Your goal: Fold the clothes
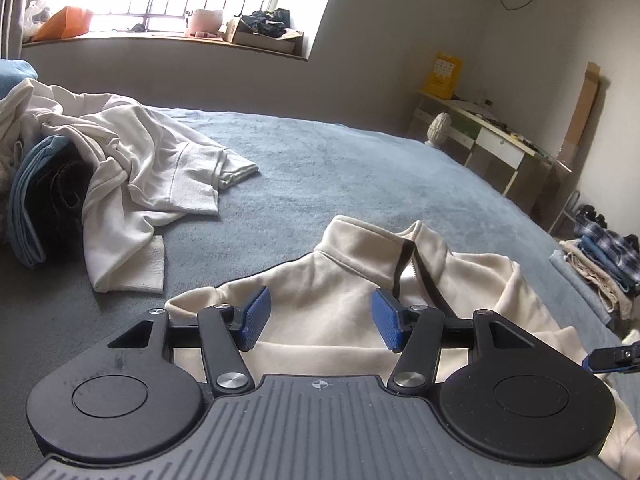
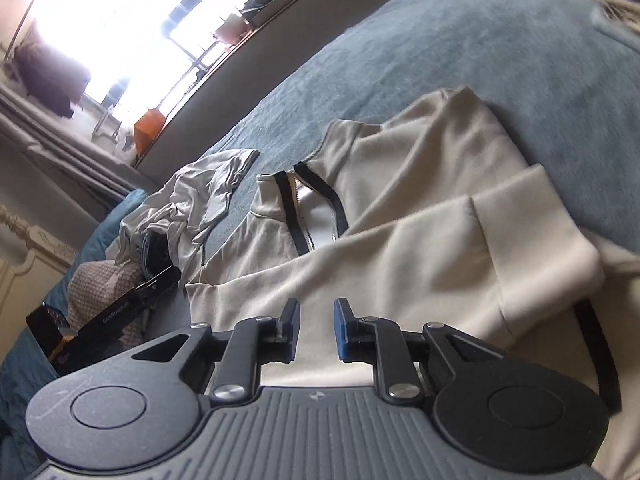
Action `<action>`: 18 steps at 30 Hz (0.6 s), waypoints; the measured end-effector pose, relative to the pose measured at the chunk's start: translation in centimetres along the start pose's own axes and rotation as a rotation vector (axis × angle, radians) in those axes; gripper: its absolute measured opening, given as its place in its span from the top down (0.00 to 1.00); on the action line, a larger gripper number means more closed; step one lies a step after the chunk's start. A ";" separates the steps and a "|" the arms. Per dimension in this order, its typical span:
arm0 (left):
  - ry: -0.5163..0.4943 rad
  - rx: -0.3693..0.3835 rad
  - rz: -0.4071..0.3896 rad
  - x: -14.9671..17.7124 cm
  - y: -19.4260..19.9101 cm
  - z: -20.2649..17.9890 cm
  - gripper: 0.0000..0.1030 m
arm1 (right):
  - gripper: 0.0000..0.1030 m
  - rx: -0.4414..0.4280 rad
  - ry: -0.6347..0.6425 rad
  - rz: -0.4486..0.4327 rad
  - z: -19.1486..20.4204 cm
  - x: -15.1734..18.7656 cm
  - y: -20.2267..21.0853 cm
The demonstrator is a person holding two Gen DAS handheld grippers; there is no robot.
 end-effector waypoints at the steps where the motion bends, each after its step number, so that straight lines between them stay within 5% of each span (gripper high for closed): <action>1: -0.003 0.005 0.001 -0.4 -0.8 0.1 0.46 | 0.81 0.011 0.028 0.006 0.7 -0.9 -0.8; 9: -0.001 0.072 0.048 -3.4 -8.7 1.1 0.46 | 0.82 0.109 0.226 0.020 3.8 -7.9 -8.3; 18: 0.094 0.248 0.174 -4.5 -14.8 2.9 0.50 | 0.87 0.134 0.204 0.044 2.1 -12.9 -14.9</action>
Point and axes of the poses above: each gripper's, at about its wrist camera, not at the fingertips, and y roughly against the way its jaws point, z to its left, x to its underside, the point moved 4 cm from there along -y, roughly the way its jaws point, and after that the axes turned 8 degrees about z, right-handed, at the moved point
